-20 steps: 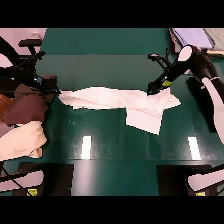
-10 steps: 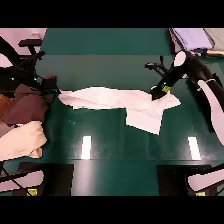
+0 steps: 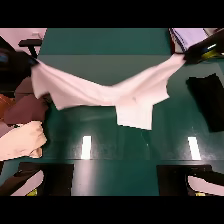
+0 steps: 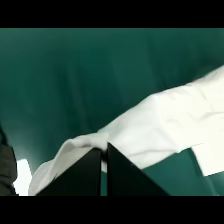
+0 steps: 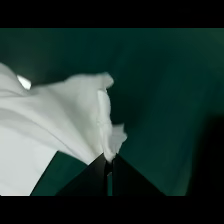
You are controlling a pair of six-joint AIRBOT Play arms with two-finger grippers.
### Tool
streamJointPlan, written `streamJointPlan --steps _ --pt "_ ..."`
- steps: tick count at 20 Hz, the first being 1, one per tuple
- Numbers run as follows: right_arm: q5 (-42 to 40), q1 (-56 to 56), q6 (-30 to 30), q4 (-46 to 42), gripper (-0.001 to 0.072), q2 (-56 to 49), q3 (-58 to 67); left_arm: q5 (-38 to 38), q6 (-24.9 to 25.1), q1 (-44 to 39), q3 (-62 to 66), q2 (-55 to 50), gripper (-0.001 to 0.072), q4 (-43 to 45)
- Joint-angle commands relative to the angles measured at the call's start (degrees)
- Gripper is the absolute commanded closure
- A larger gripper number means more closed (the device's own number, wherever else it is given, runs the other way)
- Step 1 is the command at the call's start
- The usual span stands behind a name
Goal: Fold the shirts.
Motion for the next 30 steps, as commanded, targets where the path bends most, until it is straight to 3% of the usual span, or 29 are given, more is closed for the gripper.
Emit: streamJointPlan --steps 1,7,12,19,22,25,27,28,29,30 --pt "-0.7 -2.6 4.8 -1.8 0.0693 10.8 6.5 0.7 -2.8 0.0 11.0 8.1 0.0681 0.0" --pt "2.4 -8.0 8.7 -1.8 0.0694 21.7 6.7 -1.8 -8.3 0.0 27.6 9.8 0.0682 -0.2" --pt "5.9 -10.8 11.1 -1.7 0.0695 20.2 6.7 -4.1 -10.4 0.0 25.6 8.3 0.0682 -0.2" --pt "17.0 -7.2 12.7 -1.6 0.0694 -6.6 6.7 -6.4 -9.0 0.0 -3.5 -6.7 0.0682 -0.2" --pt "13.4 -5.8 12.3 -1.5 0.0692 -18.9 3.2 -1.2 -7.1 0.0 -12.9 -18.4 0.0681 -0.3" --pt "8.0 -5.6 12.0 1.6 0.0693 -27.9 3.3 3.6 -2.7 0.0 -12.6 -29.6 0.0680 -3.0" --pt "5.0 -6.5 12.0 6.1 0.0688 -31.3 6.3 7.5 -2.8 0.0 -11.0 -32.6 0.0670 -3.4" --pt "2.8 -7.3 12.0 8.8 0.0543 -31.6 7.1 9.5 -2.8 0.0 -10.1 -32.9 0.0416 -3.4" --pt "0.1 -8.3 12.0 12.0 0.0344 -31.2 7.0 10.5 -2.8 0.0 -8.3 -32.9 0.0110 -3.3" --pt "-1.7 -9.7 12.0 14.8 0.0326 -30.2 6.4 9.6 -3.0 0.3 -6.1 -32.9 0.0100 -3.2"
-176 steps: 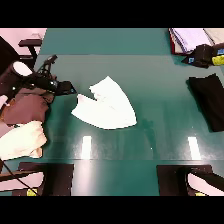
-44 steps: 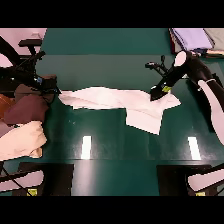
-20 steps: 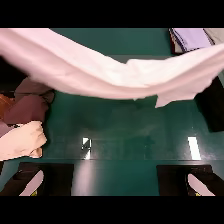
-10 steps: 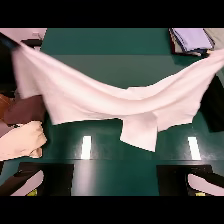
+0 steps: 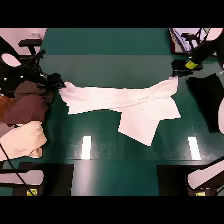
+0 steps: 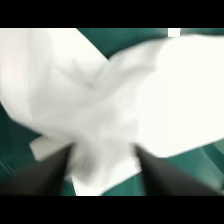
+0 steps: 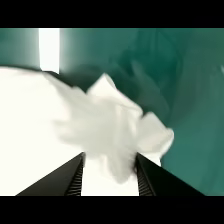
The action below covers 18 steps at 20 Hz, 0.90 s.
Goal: Fold the shirts.
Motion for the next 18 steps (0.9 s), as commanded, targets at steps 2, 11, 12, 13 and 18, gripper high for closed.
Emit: streamJointPlan --steps 2,11,12,13,18 --pt "-6.7 -5.5 -1.4 12.6 0.0331 1.9 -2.2 -3.5 0.9 1.7 8.4 -2.2 0.0096 -0.2" --pt "-8.1 -12.9 -5.1 15.5 0.0354 22.8 -27.6 -4.0 1.0 4.1 -15.7 8.6 0.0097 1.3" --pt "-9.1 -12.9 -5.1 15.5 0.0357 24.3 -29.5 -2.5 1.1 4.1 -19.1 9.0 0.0097 1.0" --pt "-9.7 -12.9 -5.1 15.5 0.0406 25.3 -30.8 -1.0 2.1 4.1 -21.8 9.1 0.0097 -0.2" --pt "-9.9 -12.8 -5.1 15.5 0.0407 27.4 -33.6 6.3 5.3 3.3 -29.3 9.1 0.0097 -5.2"
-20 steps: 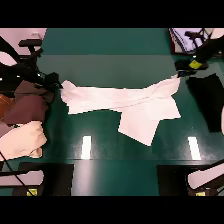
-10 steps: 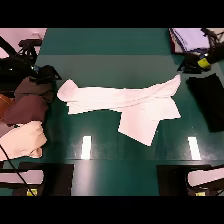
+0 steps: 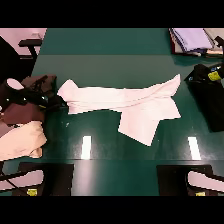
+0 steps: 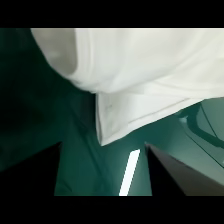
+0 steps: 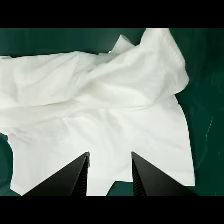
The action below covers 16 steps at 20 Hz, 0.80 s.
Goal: Fold the shirts.
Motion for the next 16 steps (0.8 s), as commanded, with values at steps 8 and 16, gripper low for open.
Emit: streamJointPlan --steps 8,16 --pt "-0.3 -0.1 -0.1 0.1 0.0406 1.4 -1.9 11.3 0.2 -9.5 -5.7 0.3 0.0482 -2.2" --pt "-0.7 -5.2 -1.2 -0.4 0.0400 1.4 -4.9 3.5 -1.6 -9.3 4.3 0.5 0.0681 -2.0"
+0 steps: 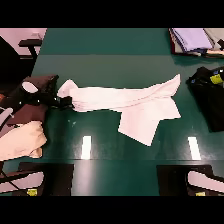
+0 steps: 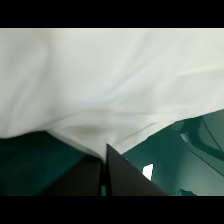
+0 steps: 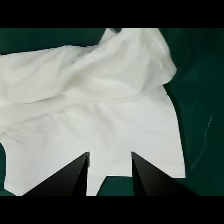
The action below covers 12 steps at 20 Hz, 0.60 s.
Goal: Fold the shirts.
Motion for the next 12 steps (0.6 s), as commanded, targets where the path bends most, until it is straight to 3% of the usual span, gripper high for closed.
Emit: streamJointPlan --steps 1,2,3,7,12 --pt "-1.0 -4.0 -1.2 -0.1 0.0340 0.0 -3.9 -5.4 -0.3 -0.2 6.5 0.1 0.0681 0.0" --pt "-2.1 -5.1 -2.2 -0.1 0.0236 -0.3 -6.3 -6.5 -0.3 -0.2 8.5 0.1 0.0681 0.0" --pt "-2.8 -6.1 -3.6 0.6 0.0224 -1.0 -8.6 -7.1 -0.3 -0.2 10.0 0.1 0.0681 0.0" --pt "-8.4 -7.6 -8.8 8.0 0.0224 -7.9 -13.4 -8.6 -0.3 -0.2 13.3 0.0 0.0681 -0.1" --pt "-14.1 -5.4 -13.3 16.4 0.0224 -18.9 -10.3 -9.6 -0.5 -0.2 13.3 0.0 0.0681 0.0"
